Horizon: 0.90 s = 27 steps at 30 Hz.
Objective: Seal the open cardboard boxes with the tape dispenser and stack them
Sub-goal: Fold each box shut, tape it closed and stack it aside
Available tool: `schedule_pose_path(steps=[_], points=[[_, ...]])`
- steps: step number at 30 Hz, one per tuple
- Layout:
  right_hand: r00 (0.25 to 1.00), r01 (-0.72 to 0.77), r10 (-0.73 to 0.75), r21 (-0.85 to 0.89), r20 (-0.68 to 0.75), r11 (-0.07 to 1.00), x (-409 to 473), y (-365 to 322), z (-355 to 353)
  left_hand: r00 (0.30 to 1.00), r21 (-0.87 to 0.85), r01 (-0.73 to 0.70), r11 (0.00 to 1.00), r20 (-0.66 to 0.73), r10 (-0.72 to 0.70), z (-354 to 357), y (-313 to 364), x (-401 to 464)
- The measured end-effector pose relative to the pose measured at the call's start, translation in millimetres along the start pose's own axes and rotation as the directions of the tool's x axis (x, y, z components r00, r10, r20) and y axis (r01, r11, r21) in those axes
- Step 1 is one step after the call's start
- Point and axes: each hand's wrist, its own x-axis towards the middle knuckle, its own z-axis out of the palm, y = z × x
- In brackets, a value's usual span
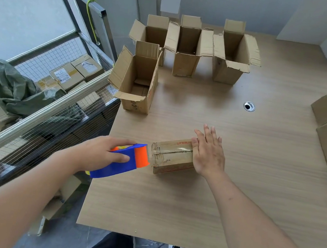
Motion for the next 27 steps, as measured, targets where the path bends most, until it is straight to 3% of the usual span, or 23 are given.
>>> schedule_pose_path(steps=[5,9,15,17,21,23,27], points=[[1.000,0.004,-0.004,-0.015,-0.014,1.000,0,-1,3,0.991,-0.220,0.097,0.971,0.113,-0.074,1,-46,-10],[1.000,0.003,-0.004,-0.087,-0.011,0.996,-3,-2,2,0.988,-0.266,0.122,0.956,0.128,-0.091,9,-56,6],[0.965,-0.103,0.021,-0.307,-0.260,0.946,-14,-39,4,0.983,-0.279,0.168,0.946,0.124,-0.138,29,-63,24],[0.976,-0.115,0.044,-0.331,-0.215,0.937,-19,-59,4,0.982,-0.266,0.168,0.949,0.126,-0.139,35,-60,29],[0.973,-0.229,0.228,-0.164,-0.026,0.959,-36,-100,15,0.984,-0.257,0.143,0.956,0.142,-0.109,45,-52,37],[0.967,-0.222,0.236,-0.143,0.094,0.965,-45,-115,25,0.985,-0.249,0.125,0.960,0.149,-0.090,50,-49,40],[0.964,-0.208,0.228,-0.148,0.139,0.967,-45,-117,25,0.985,-0.236,0.087,0.968,0.165,-0.049,56,-52,46]])
